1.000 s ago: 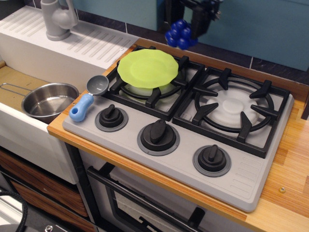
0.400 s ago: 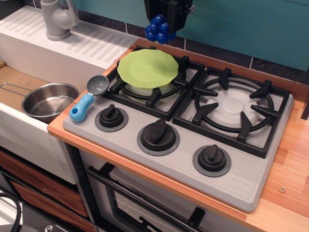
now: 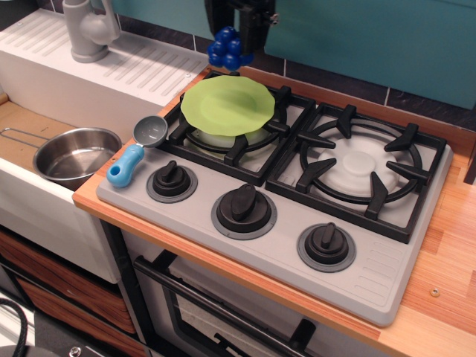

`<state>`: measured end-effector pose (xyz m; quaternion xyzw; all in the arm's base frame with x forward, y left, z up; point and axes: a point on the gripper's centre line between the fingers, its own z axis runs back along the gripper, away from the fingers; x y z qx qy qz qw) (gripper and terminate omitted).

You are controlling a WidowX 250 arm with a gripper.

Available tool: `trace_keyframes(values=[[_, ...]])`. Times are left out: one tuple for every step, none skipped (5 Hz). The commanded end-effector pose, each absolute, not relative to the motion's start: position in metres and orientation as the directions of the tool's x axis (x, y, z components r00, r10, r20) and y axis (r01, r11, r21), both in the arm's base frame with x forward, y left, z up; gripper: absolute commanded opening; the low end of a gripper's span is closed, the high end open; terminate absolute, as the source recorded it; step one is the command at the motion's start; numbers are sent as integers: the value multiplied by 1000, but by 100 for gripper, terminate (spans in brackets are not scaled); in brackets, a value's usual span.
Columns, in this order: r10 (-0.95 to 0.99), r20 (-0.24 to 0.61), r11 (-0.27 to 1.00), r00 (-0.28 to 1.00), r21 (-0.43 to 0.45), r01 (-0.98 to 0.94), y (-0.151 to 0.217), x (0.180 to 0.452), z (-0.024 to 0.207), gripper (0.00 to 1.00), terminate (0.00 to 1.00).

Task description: Put blueberry on plate and spoon in pot or pan in sink

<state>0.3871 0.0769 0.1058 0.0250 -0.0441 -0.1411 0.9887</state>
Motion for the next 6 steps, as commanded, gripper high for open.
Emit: trace_keyframes(values=[[-287, 132, 957, 949, 75, 279, 83, 388, 115, 0, 0], [-288, 133, 957, 948, 69, 281, 74, 387, 113, 100, 0], [-270, 123, 962, 955, 67, 263, 65, 386, 117, 100, 0], [-261, 107, 965, 959, 70, 255, 60, 384, 126, 100, 0], [-251, 99, 967, 963, 71, 245, 53, 381, 131, 100, 0], [-248, 81, 967, 965, 73, 243, 47, 378, 140, 100, 0]])
